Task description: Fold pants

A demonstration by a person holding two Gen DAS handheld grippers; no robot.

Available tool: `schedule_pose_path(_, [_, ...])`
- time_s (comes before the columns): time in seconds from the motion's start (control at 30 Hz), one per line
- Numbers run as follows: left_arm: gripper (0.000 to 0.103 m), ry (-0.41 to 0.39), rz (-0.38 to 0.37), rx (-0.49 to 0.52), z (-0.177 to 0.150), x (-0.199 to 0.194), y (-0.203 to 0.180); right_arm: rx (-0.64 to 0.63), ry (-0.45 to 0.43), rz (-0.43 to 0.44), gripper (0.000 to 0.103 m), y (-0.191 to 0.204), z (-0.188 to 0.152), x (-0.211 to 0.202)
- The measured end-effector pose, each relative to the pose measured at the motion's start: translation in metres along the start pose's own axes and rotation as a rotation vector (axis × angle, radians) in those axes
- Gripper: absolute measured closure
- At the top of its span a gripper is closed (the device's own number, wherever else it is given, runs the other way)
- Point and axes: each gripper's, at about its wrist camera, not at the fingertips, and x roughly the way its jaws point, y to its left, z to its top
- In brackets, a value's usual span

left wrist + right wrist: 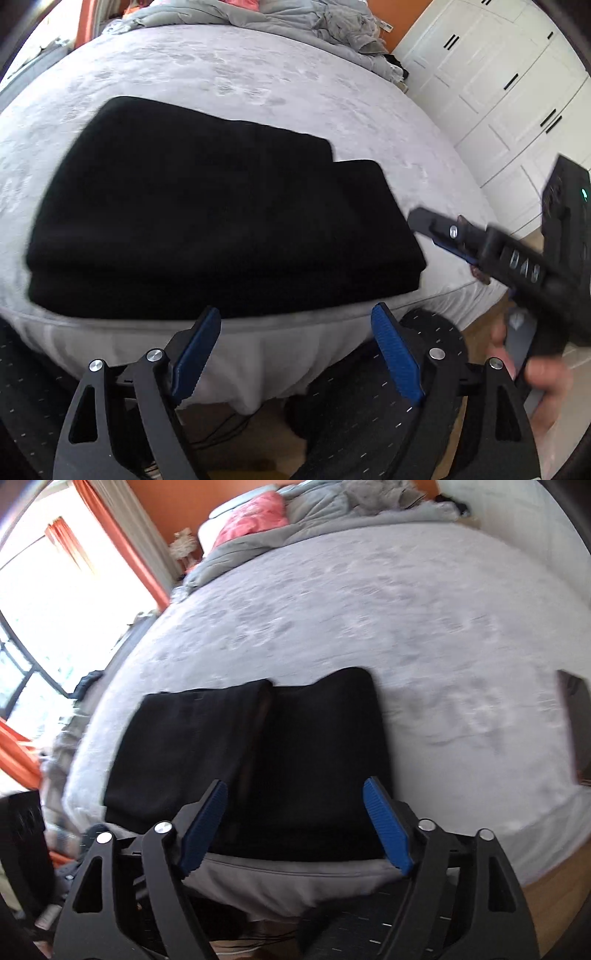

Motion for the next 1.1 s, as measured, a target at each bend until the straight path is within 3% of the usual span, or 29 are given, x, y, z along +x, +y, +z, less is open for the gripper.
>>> schedule_pose_path(0.2, [0.022, -0.096, 0.077, -0.108, 0.007, -0.047, 0.056, 0.027, 0.134, 0.124, 0.023, 0.028, 0.004, 0.075])
schedule_pose_path(0.27, [0.022, -0.140, 0.102, -0.128, 0.008, -0.063, 0.070, 0.007, 0.104, 0.124, 0.040, 0.043, 0.001, 0.080])
schedule_pose_path(0.33, [0.021, -0.180, 0.126, -0.153, 0.008, -0.077, 0.082, -0.040, 0.112, 0.099, 0.083, 0.063, 0.001, 0.086])
schedule_pose_path(0.43, [0.021, -0.218, 0.143, -0.181, 0.018, -0.088, 0.092, -0.089, 0.061, 0.166, 0.087, 0.084, 0.018, 0.056])
schedule_pose_path(0.53, [0.021, -0.261, 0.133, -0.194, 0.020, -0.103, 0.095, -0.185, -0.074, 0.155, 0.086, 0.096, 0.040, -0.011])
schedule_pose_path(0.6, [0.016, -0.284, 0.116, -0.204, 0.019, -0.109, 0.097, -0.233, -0.144, 0.081, 0.084, 0.086, 0.046, -0.047])
schedule_pose_path(0.63, [0.016, -0.286, 0.112, -0.205, 0.021, -0.108, 0.099, -0.251, -0.143, 0.033, 0.077, 0.081, 0.046, -0.049])
schedule_pose_path(0.67, [0.016, -0.277, 0.108, -0.204, 0.024, -0.102, 0.097, -0.280, -0.108, -0.056, 0.072, 0.068, 0.043, -0.039])
schedule_pose_path(0.7, [0.016, -0.259, 0.103, -0.205, 0.027, -0.094, 0.097, -0.286, -0.073, -0.123, 0.059, 0.056, 0.039, -0.025])
schedule_pose_path(0.8, [0.016, -0.202, 0.075, -0.216, 0.036, -0.074, 0.094, -0.174, 0.107, -0.434, 0.059, 0.004, 0.020, 0.025])
schedule_pose_path(0.83, [0.016, -0.183, 0.081, -0.216, 0.039, -0.069, 0.091, -0.141, 0.091, -0.404, 0.059, 0.000, 0.016, 0.020])
schedule_pose_path(0.87, [0.016, -0.171, 0.083, -0.212, 0.041, -0.065, 0.089, -0.101, 0.033, -0.311, 0.057, 0.000, 0.014, 0.005])
schedule_pose_path(0.93, [0.016, -0.150, 0.095, -0.197, 0.049, -0.054, 0.085, -0.062, -0.010, -0.228, 0.035, 0.003, 0.017, -0.006])
schedule_pose_path(1.0, [0.016, -0.125, 0.095, -0.199, 0.057, -0.038, 0.086, -0.065, -0.004, -0.228, 0.032, 0.001, 0.024, -0.002])
schedule_pose_path(1.1, [0.016, -0.006, 0.073, -0.225, 0.071, -0.002, 0.095, -0.059, 0.045, -0.254, 0.032, -0.005, 0.027, 0.015])
